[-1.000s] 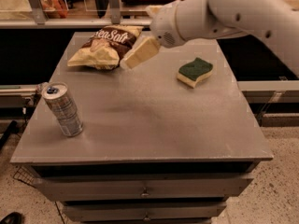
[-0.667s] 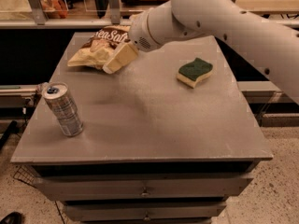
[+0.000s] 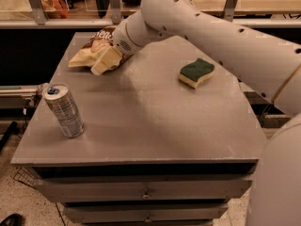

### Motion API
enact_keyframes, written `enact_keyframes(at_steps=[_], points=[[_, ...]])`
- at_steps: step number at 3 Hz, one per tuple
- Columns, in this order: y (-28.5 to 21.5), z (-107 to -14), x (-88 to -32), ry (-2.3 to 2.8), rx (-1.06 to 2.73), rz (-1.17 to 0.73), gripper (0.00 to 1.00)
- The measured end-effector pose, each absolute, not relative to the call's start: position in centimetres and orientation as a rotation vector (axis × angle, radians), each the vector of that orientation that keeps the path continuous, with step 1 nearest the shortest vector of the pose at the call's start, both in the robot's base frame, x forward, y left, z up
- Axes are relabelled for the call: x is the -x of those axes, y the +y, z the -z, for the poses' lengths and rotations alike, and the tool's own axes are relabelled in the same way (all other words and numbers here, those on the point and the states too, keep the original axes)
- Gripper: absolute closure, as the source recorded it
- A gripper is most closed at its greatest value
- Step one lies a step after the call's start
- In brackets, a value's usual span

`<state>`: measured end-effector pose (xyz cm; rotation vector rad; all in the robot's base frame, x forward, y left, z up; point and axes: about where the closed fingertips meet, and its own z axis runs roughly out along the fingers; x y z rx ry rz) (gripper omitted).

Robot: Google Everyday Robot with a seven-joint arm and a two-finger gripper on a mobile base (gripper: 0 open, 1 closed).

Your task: Pick brown chip bag

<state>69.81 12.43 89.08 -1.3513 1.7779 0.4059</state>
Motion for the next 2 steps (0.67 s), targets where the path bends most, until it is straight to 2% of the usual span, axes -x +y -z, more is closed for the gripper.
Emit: enact_keyframes(at_steps=[1,2], points=[[13.1,-87.8,-71.5,1.822,1.325,-0.411,0.16],[13.2,-87.9,-72.6,1.839,1.29,-0.418,0.47]])
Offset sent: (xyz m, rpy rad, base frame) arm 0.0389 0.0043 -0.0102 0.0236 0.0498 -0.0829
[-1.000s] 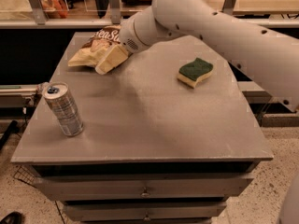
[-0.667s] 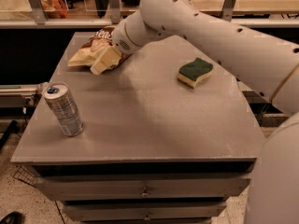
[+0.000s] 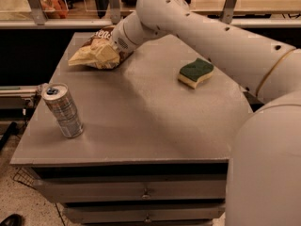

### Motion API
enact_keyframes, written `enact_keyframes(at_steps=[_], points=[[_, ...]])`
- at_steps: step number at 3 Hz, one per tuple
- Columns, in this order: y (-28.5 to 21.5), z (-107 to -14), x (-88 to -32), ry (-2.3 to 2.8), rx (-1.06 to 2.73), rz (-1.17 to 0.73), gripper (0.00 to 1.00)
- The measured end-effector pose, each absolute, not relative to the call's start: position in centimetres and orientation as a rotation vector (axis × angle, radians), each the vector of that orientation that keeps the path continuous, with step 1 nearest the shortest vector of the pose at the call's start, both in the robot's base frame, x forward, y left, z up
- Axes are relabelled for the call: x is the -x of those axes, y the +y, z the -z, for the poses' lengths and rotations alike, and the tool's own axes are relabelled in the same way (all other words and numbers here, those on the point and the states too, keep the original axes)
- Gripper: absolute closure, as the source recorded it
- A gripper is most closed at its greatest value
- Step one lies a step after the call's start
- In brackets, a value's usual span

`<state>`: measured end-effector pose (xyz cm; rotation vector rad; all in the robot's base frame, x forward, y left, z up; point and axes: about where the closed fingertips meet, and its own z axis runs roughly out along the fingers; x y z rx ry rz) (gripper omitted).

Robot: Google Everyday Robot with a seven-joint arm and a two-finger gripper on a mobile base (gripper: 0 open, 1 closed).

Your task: Pick brown chip bag

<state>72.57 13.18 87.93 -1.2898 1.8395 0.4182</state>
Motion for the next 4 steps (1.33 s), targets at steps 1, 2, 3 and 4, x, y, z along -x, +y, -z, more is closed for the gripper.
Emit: enact_keyframes(at_steps=[1,2,3,4], points=[[12.9,-88.7,-73.0,1.836,1.265,-0.424,0.78],[11.8,-91.9,-72.8,1.772,1.232,-0.44,0.99],[10.5,-95.6,-72.7,1.695,1.191,-0.458,1.0],[8.5,-101.2,-72.8,1.587,1.129,-0.487,1.0]])
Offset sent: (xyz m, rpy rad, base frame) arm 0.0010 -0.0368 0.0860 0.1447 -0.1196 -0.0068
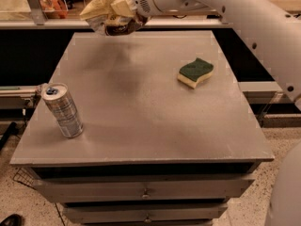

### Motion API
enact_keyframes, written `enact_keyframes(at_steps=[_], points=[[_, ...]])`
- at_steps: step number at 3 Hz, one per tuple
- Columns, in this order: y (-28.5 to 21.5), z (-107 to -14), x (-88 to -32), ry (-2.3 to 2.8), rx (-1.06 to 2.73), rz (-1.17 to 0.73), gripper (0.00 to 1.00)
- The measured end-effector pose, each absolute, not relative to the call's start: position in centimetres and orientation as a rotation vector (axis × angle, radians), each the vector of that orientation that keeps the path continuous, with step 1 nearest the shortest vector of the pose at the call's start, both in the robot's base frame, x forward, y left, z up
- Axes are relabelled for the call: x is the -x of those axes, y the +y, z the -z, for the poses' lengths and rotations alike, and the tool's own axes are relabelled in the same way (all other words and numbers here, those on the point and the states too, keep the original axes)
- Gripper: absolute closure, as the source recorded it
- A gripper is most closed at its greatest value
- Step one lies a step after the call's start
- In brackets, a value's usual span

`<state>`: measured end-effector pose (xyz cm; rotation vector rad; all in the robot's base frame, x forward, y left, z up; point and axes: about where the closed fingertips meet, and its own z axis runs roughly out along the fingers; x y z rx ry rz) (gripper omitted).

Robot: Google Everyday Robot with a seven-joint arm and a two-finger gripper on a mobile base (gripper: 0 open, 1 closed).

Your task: Pick brown chip bag

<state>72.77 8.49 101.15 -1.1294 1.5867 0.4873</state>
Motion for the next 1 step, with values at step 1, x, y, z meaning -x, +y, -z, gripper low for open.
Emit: enact_keyframes(at_steps=[1], points=[[8.97,-100.37,-72.71,1.599,1.14,-0.488,1.0]])
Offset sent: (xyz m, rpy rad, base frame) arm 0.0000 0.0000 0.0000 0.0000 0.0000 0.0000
